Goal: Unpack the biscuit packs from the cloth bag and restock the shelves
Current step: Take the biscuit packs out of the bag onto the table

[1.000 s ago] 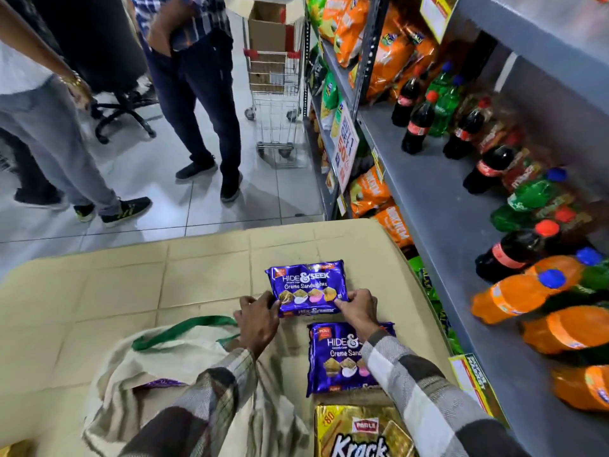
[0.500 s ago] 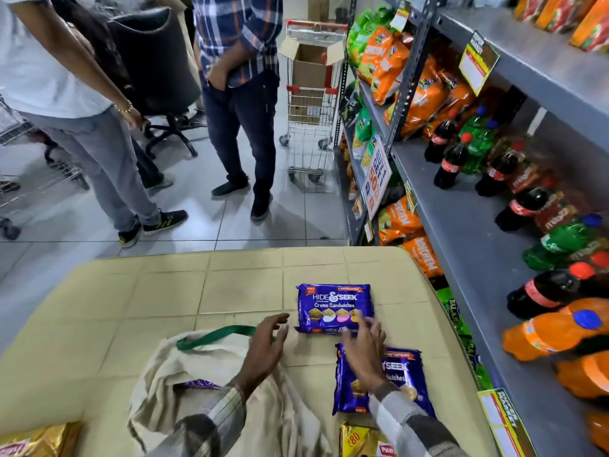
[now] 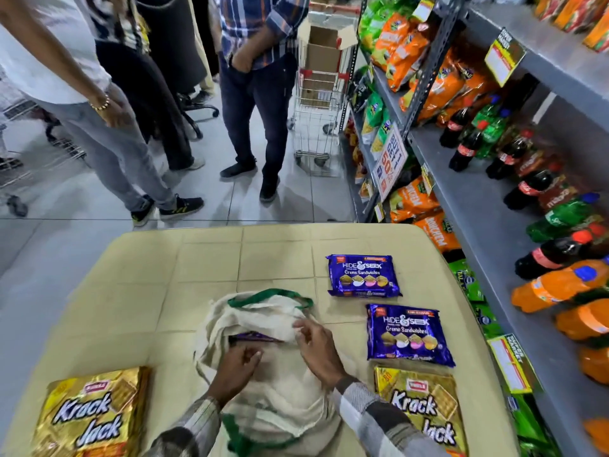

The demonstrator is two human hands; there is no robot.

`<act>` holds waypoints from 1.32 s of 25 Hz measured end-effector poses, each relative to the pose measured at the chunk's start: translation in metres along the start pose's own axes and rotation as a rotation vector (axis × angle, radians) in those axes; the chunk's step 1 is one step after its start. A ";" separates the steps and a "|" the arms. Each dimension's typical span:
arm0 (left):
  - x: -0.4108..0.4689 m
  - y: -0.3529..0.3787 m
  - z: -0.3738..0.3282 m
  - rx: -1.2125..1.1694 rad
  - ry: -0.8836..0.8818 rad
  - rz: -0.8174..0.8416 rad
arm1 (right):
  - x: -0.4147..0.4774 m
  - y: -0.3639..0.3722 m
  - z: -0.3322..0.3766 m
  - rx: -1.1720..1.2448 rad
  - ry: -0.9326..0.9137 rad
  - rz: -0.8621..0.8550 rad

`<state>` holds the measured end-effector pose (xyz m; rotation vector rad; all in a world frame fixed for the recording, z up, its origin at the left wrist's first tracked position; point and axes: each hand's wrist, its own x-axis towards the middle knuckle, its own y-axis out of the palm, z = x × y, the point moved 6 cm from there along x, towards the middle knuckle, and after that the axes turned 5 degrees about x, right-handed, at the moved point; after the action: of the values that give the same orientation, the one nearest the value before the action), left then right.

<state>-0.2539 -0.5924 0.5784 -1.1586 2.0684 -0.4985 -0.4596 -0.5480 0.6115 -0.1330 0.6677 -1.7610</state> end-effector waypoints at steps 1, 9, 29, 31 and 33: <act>-0.003 -0.001 0.009 0.031 -0.016 0.038 | -0.004 0.014 -0.001 -0.013 0.036 0.056; -0.001 -0.020 0.056 0.407 -0.050 0.033 | -0.027 0.066 -0.015 -0.096 0.250 0.167; 0.098 -0.092 0.032 0.175 -0.014 -0.055 | 0.088 0.011 0.018 0.051 0.221 -0.058; 0.107 -0.092 0.034 0.207 -0.013 -0.082 | 0.096 0.014 0.008 0.055 0.290 -0.005; 0.111 -0.096 0.032 0.264 -0.020 -0.176 | 0.094 0.017 0.006 -0.035 0.270 -0.064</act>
<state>-0.2135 -0.7367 0.5735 -1.1850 1.8267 -0.8145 -0.4715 -0.6393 0.5846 0.0621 0.8973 -1.8474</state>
